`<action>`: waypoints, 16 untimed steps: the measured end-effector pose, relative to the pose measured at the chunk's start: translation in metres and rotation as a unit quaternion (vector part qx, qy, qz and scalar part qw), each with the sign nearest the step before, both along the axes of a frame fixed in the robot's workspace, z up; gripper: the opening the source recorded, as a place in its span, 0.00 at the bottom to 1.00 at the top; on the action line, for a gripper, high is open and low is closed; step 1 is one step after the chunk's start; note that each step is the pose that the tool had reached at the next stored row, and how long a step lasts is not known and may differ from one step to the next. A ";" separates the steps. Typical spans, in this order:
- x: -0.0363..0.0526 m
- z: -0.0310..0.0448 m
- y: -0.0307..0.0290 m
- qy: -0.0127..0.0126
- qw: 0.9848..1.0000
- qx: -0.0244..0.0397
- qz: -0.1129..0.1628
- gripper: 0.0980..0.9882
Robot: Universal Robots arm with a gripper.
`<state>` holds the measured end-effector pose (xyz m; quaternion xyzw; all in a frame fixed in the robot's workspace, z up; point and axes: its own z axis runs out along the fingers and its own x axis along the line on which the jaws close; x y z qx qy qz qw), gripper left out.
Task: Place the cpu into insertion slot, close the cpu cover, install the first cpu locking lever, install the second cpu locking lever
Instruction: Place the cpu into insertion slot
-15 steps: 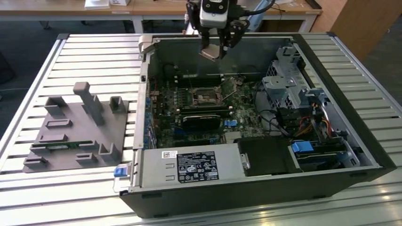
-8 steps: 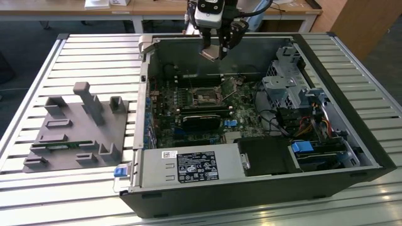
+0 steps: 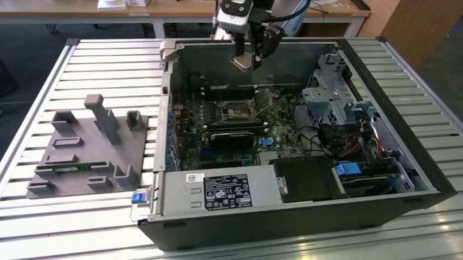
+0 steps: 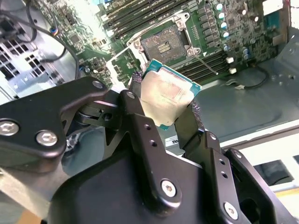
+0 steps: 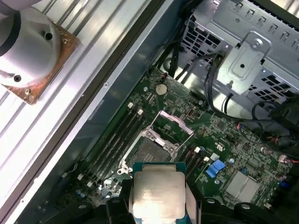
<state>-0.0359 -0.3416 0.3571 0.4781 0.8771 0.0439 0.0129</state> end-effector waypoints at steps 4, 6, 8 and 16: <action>0.0000 -0.0010 0.0001 0.000 1.000 0.000 -0.027 0.49; 0.0000 -0.0015 0.0001 0.000 0.999 0.000 -0.039 0.49; -0.0001 -0.0020 0.0001 0.000 0.999 0.000 -0.050 0.49; -0.0004 -0.0041 0.0001 0.000 0.997 0.000 -0.074 0.49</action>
